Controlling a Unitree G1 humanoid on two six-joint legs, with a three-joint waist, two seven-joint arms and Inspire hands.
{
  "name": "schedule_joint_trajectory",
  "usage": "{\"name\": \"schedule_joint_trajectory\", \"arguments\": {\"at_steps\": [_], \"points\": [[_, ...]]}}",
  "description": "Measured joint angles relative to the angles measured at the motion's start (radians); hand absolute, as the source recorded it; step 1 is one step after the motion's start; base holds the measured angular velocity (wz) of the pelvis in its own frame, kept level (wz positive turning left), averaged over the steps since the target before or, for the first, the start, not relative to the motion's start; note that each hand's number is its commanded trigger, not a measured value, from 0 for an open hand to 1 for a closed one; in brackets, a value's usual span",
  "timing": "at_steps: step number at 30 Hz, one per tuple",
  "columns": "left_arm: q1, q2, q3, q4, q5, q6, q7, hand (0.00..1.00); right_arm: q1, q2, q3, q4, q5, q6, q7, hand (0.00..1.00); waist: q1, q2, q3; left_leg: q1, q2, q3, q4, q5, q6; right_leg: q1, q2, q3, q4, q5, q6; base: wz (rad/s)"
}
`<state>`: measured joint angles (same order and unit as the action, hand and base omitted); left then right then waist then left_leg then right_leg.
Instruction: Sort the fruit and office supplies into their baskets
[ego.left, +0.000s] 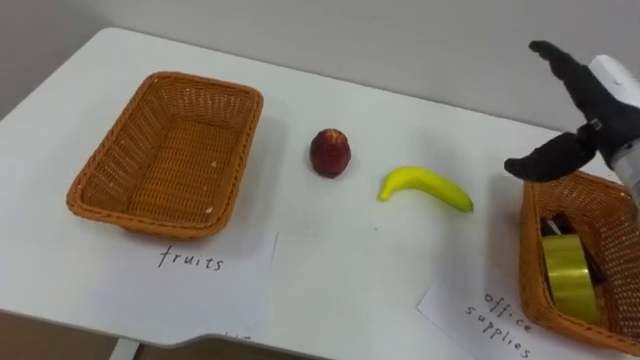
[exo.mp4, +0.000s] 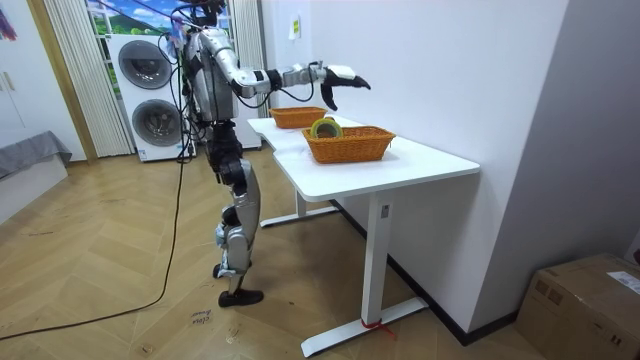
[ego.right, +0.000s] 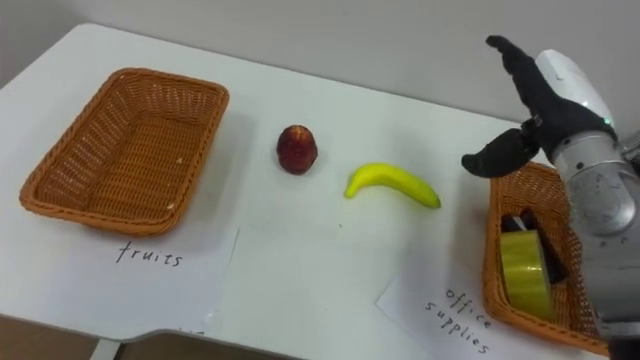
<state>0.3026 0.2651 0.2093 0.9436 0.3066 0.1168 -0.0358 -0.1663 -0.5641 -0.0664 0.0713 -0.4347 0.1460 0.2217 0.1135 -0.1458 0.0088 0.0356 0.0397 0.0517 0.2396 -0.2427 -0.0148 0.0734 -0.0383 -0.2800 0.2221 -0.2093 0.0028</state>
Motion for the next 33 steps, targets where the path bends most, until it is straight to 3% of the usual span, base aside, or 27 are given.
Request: {"name": "schedule_joint_trajectory", "arguments": {"at_steps": [9, 16, 23, 33], "points": [[-0.018, 0.022, -0.025, -0.002, -0.03, 0.006, 0.022, 0.0, -0.013, 0.0, 0.088, 0.109, 0.022, 0.002, -0.016, 0.0, 0.034, -0.024, -0.0019, -0.05, -0.004, -0.022, 0.032, 0.002, -0.001, -0.03, -0.003, -0.025, -0.002, 0.003, -0.003, 0.09], [-0.064, 0.031, -0.055, -0.006, -0.031, 0.004, 0.023, 0.0, -0.09, 0.0, 0.167, 0.231, 0.029, -0.004, -0.037, 0.0, 0.034, -0.022, 0.0015, -0.075, -0.004, -0.03, 0.049, 0.002, -0.001, -0.041, -0.002, -0.028, -0.004, 0.008, -0.004, 0.02], [-0.073, 0.038, -0.096, -0.019, -0.032, 0.004, 0.022, 0.0, -0.09, 0.0, 0.195, 0.255, 0.034, -0.002, -0.037, 0.0, 0.04, -0.02, 0.003, -0.083, -0.002, -0.032, 0.053, 0.002, -0.001, -0.049, -0.001, -0.031, -0.001, 0.01, -0.007, 0.01], [-0.071, 0.042, -0.098, -0.023, -0.039, 0.006, 0.021, 0.0, -0.09, 0.0, 0.234, 0.274, 0.031, -0.001, -0.048, 0.0, 0.078, -0.011, 0.0025, -0.108, 0.0, -0.04, 0.066, 0.002, -0.001, -0.056, 0.0, -0.049, 0.0, 0.012, -0.008, 0.04]]}}
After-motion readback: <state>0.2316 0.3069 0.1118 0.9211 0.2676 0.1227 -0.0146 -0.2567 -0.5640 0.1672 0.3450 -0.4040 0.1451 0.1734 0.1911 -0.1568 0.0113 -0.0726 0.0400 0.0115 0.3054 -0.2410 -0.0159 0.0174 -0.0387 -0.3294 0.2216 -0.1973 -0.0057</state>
